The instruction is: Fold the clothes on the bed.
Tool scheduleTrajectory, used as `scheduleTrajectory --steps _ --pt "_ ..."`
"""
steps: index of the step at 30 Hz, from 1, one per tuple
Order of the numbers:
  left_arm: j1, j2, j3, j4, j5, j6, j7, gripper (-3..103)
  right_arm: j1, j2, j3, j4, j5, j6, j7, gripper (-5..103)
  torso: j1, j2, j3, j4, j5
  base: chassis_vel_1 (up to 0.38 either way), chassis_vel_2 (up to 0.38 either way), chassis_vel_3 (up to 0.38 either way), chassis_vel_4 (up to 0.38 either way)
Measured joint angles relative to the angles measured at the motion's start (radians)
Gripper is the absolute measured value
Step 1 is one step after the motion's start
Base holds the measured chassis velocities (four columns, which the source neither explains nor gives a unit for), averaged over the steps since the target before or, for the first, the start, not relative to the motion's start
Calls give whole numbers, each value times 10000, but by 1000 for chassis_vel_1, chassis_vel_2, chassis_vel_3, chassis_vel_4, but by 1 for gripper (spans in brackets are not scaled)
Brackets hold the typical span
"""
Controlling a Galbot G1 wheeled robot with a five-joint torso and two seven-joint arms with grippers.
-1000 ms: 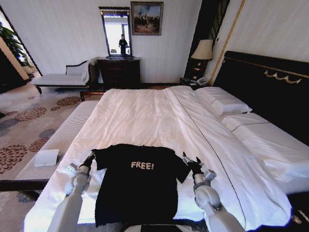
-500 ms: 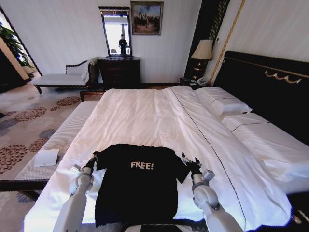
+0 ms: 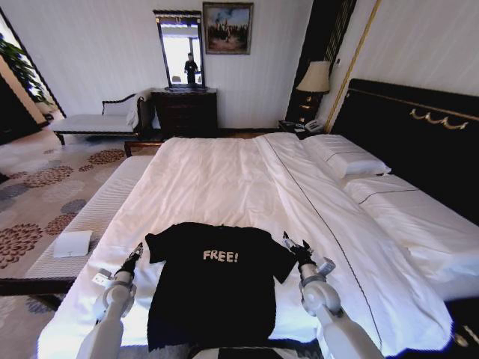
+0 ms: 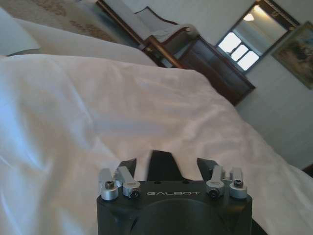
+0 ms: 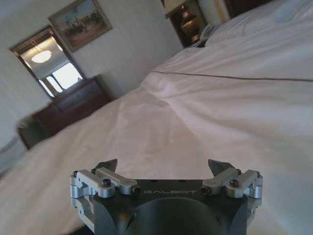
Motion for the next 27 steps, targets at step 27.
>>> scheduleTrajectory --steps 27 --pt "2156 -1282 352 -2600 1788 -309 76 100 -519 -464 273 55 583 286 -86 100 1 0 0 0 -1 0 0 0 0"
